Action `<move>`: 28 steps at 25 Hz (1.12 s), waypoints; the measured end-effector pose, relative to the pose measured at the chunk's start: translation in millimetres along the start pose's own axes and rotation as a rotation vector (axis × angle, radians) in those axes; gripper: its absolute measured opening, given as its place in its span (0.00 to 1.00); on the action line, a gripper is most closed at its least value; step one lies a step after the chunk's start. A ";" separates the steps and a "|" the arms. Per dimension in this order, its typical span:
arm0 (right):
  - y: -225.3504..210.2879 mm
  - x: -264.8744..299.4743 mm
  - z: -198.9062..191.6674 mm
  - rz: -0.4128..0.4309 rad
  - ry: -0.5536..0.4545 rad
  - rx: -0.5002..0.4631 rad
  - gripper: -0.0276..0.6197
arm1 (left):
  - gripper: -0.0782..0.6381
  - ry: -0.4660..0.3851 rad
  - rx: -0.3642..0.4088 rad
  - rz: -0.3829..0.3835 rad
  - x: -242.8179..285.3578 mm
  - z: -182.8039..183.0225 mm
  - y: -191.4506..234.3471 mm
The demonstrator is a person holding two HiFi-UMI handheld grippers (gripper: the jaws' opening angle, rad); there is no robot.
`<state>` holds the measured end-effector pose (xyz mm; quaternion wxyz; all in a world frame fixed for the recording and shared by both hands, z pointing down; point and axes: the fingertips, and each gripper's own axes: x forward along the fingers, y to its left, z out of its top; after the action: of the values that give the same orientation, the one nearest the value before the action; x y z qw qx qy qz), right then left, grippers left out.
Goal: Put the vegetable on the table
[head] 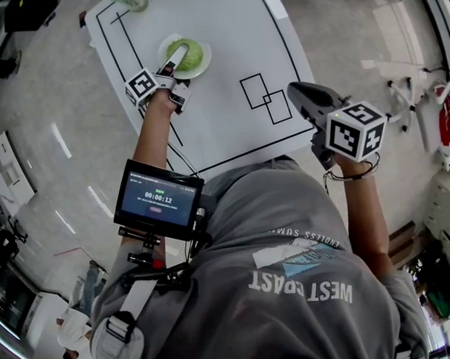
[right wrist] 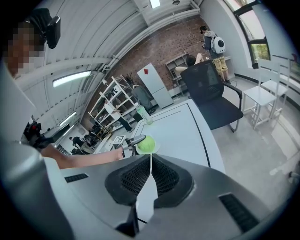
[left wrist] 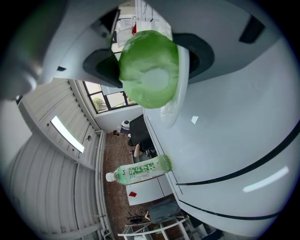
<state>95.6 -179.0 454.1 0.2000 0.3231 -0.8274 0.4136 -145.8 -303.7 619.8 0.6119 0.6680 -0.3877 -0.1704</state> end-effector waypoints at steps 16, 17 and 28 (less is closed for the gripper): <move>-8.0 7.6 -13.3 -0.022 0.015 0.028 0.06 | 0.58 0.012 0.024 0.002 1.9 -2.6 -3.1; -7.8 8.3 -14.6 -0.022 0.017 0.029 0.06 | 0.58 0.013 0.024 0.002 2.0 -2.7 -3.0; -12.8 9.9 -21.2 -0.039 0.027 0.037 0.06 | 0.58 0.013 0.025 0.005 2.7 -1.6 -1.0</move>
<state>98.9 -171.2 479.4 0.2131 0.3371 -0.8104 0.4292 -142.6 -304.6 619.8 0.6065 0.6755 -0.3877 -0.1598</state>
